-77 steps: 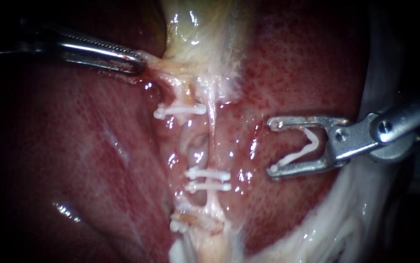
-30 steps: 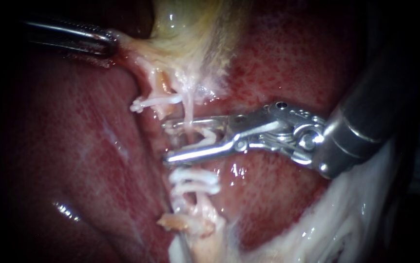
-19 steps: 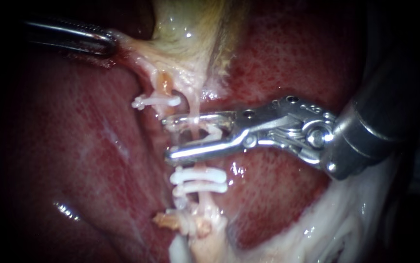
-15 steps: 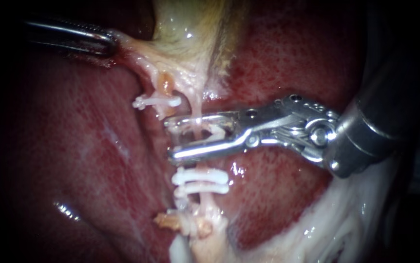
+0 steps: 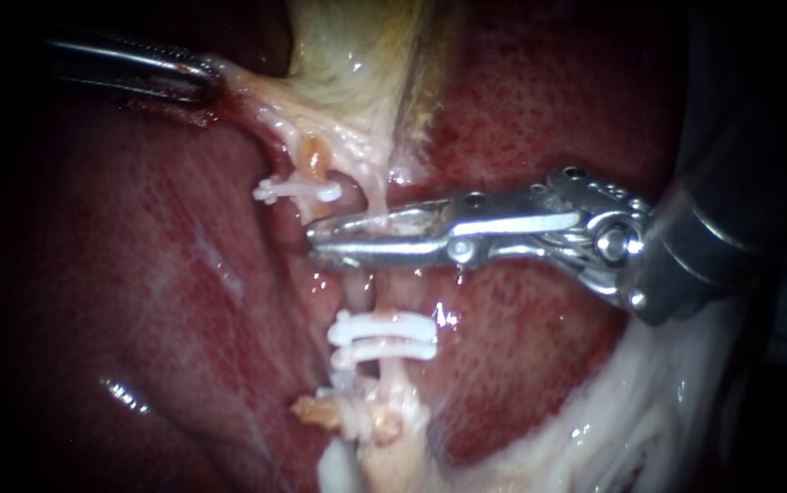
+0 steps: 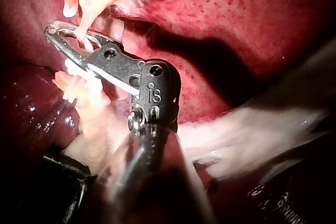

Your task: Clipping third clip right tube

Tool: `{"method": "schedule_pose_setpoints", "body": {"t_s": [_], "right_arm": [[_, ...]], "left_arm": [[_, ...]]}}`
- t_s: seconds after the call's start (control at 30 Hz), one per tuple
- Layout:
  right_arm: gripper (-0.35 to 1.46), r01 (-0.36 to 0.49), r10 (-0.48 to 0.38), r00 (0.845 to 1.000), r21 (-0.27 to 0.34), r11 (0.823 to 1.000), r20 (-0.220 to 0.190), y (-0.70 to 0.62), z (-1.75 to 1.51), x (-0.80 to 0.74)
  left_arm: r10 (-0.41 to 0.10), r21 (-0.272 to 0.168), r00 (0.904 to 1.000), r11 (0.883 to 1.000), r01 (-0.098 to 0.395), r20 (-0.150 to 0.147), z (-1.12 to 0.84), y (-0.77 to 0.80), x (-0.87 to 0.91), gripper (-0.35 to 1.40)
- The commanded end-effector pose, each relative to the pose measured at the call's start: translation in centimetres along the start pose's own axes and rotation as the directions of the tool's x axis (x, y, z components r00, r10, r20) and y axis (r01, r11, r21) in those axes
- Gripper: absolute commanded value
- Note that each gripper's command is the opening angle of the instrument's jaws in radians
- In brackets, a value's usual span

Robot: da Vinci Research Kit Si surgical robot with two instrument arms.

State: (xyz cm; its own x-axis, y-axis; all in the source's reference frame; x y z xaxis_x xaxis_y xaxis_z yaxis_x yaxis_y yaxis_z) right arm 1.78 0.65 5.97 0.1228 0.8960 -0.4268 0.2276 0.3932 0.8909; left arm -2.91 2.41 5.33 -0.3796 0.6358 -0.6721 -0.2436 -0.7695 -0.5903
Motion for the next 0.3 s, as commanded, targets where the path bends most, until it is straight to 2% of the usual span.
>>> {"method": "schedule_pose_setpoints", "body": {"t_s": [0.03,0.23,0.3], "right_arm": [[-0.35,0.0,0.0,1.0,0.001,1.0,0.002,0.0,0.0,-0.01],[-0.35,0.001,-0.001,1.0,0.001,1.0,0.002,0.02,0.0,-0.01],[-0.31,0.002,-0.001,1.0,-0.007,1.0,0.019,0.03,0.0,-0.04]], "left_arm": [[0.0,0.0,1.0,1.0,0.0,0.0,0.0,0.0,0.0,-0.35],[0.0,0.0,1.0,1.0,0.0,0.0,0.0,-0.01,0.0,-0.35],[0.0,0.0,1.0,1.0,0.0,0.0,0.01,-0.02,0.0,-0.35]]}}
